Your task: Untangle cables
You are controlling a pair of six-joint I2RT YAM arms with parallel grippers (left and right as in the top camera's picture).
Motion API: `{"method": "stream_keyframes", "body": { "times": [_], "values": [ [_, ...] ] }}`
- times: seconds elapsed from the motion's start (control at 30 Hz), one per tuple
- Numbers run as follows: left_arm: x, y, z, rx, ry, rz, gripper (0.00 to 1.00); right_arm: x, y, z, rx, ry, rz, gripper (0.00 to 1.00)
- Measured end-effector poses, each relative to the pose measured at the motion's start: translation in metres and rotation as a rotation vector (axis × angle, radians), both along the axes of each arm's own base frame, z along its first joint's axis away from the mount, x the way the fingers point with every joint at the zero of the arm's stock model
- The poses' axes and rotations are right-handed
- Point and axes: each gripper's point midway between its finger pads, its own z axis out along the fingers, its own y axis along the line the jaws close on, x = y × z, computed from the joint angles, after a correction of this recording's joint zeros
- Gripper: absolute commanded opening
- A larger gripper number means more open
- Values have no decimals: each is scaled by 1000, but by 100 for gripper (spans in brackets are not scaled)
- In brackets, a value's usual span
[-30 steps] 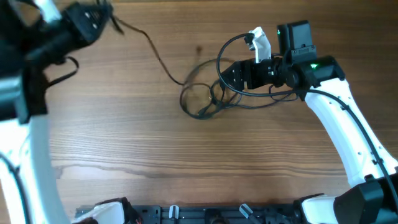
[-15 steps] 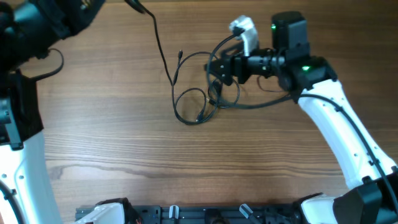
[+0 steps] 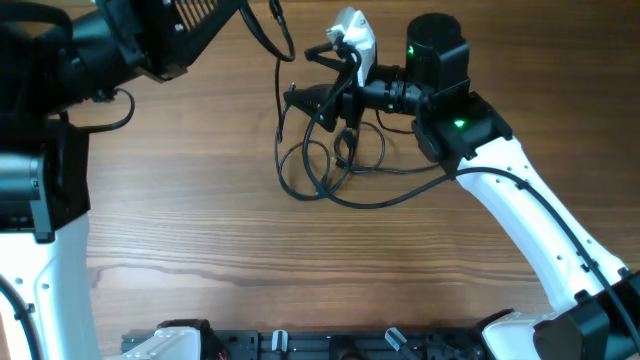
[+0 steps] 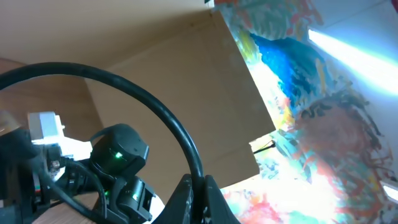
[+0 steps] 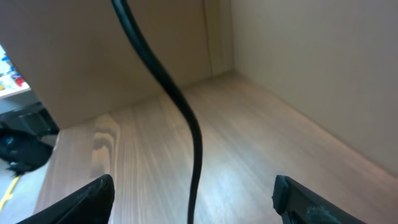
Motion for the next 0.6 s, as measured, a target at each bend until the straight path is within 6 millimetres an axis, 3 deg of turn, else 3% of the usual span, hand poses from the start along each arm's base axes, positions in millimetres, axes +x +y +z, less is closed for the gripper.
{"method": "stream_keyframes", "body": {
  "times": [0.07, 0.2, 0.37, 0.47, 0.53, 0.57, 0.6],
  "values": [
    [0, 0, 0, -2, 6, -3, 4, 6, 2, -8, -5, 17, -8, 77],
    [-1, -1, 0, -5, 13, -8, 4, 18, 15, -54, -45, 125, 3, 77],
    [-1, -1, 0, -6, 16, -10, 4, 12, 35, -111, -115, 268, 48, 77],
    [-2, -1, 0, -5, 16, -14, 4, 9, 43, -124, -129, 288, 65, 73],
    [-2, -1, 0, -5, 16, -16, 4, 9, 47, -138, -143, 314, 72, 45],
    [-2, -1, 0, -5, 16, -16, 4, 9, 49, -144, -149, 325, 74, 21],
    [-2, -1, 0, -5, 16, -16, 4, 9, 50, -149, -154, 334, 75, 6]
  ]
}}
